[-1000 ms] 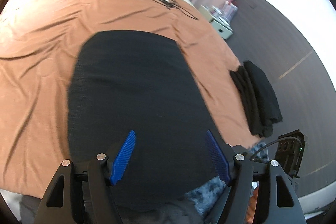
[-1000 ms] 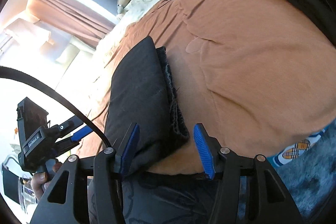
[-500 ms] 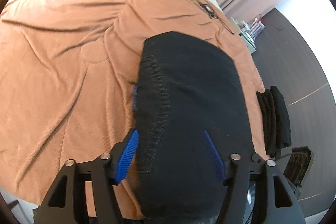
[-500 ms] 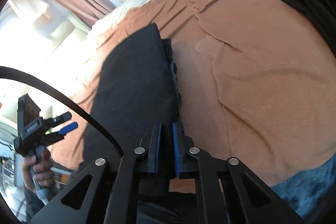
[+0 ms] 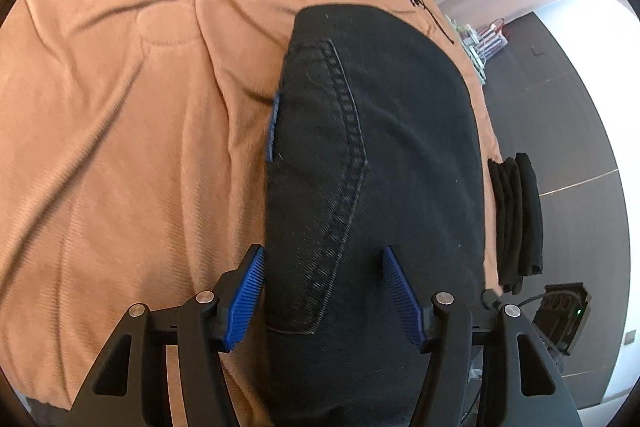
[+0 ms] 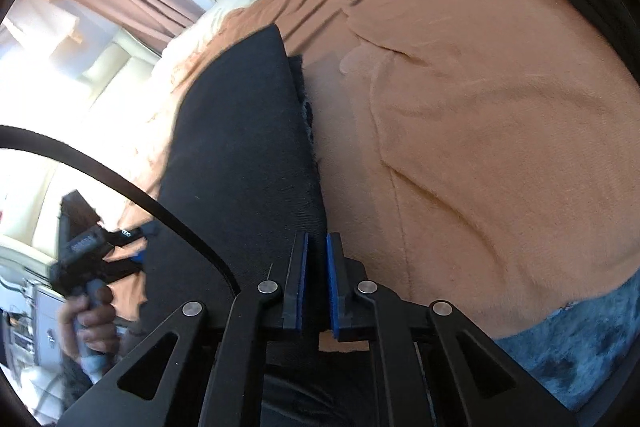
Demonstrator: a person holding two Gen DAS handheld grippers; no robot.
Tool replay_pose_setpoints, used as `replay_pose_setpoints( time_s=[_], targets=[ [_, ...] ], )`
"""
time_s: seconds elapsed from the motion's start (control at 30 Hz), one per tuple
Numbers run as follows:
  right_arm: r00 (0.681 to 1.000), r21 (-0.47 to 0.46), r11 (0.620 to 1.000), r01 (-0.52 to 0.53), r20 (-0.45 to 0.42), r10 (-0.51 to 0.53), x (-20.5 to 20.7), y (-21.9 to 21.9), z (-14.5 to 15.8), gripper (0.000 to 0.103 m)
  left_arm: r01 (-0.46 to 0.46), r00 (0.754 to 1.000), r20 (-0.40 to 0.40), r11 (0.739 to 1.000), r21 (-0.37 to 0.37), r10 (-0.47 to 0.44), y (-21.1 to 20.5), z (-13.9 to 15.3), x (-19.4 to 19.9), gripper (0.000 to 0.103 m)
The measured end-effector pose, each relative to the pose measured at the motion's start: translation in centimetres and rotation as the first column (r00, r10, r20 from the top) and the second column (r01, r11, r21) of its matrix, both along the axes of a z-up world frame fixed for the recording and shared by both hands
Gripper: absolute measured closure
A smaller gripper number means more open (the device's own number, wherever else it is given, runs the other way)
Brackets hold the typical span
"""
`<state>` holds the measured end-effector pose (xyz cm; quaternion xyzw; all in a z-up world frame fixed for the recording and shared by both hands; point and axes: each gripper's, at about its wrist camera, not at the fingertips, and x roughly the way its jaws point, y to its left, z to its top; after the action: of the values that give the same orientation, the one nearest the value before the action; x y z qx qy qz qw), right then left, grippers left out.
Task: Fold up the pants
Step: 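Grasp the folded pants edge with the left tool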
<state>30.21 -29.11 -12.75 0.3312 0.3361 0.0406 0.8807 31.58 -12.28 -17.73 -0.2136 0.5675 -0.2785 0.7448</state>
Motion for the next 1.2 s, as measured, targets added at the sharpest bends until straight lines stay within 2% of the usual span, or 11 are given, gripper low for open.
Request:
replay_pose_setpoints(
  time_s=[0.07,0.13,0.17,0.37,0.43,0.47,0.5,0.53,0.67,0.93,1.2],
  targets=[
    [1.0,0.013,1.0,-0.007,0.02,0.007,0.0,-0.4,0.6,0.077,-0.005,1.0,-0.01,1.0,-0.012,0.005,0.1,-0.2,-0.1,0.041],
    [0.998,-0.005,1.0,-0.019,0.051,0.019,0.1,-0.5,1.2,0.045,-0.009,1.0,-0.011,1.0,-0.018,0.009,0.2,-0.2,-0.3,0.041],
    [0.998,-0.012,1.0,-0.026,0.06,0.026,0.2,-0.5,1.3,0.042,-0.011,1.0,-0.014,1.0,-0.023,0.011,0.3,-0.2,-0.4,0.042],
    [0.999,-0.062,0.997,-0.045,-0.004,0.045,2.8,-0.3,0.6,0.042,-0.025,0.998,-0.057,0.997,-0.074,0.021,1.1,-0.7,-1.0,0.048],
    [0.999,-0.046,0.998,-0.048,-0.018,0.047,3.2,-0.3,0.1,0.045,-0.037,0.997,-0.069,0.995,-0.09,0.031,1.5,-0.6,-1.1,0.058],
    [0.998,-0.038,0.998,-0.054,-0.024,0.053,3.2,-0.2,-0.1,0.05,-0.038,0.997,-0.066,0.995,-0.094,0.032,1.6,-0.4,-1.1,0.061],
    [0.997,-0.028,0.997,-0.067,-0.028,0.066,3.3,0.0,-0.3,0.062,-0.036,0.998,-0.059,0.994,-0.102,0.03,1.7,-0.2,-1.2,0.07],
    [0.996,-0.012,0.996,-0.087,-0.026,0.087,3.3,0.4,-0.4,0.074,-0.035,0.998,-0.049,0.993,-0.112,0.03,2.1,0.1,-1.4,0.074],
    [0.995,-0.016,0.995,-0.098,-0.02,0.098,3.7,1.4,0.4,0.075,-0.059,0.997,-0.047,0.991,-0.119,0.054,3.1,1.0,-0.9,0.076],
    [0.991,0.045,0.99,-0.133,-0.024,0.135,3.9,3.3,0.5,0.078,-0.085,0.996,0.009,0.991,-0.1,0.087,7.1,3.7,0.0,0.077],
    [0.972,0.022,0.973,-0.228,-0.057,0.229,7.6,8.2,1.3,0.078,-0.146,0.989,0.014,0.984,-0.097,0.148,12.9,4.3,-0.1,0.077]
  ],
)
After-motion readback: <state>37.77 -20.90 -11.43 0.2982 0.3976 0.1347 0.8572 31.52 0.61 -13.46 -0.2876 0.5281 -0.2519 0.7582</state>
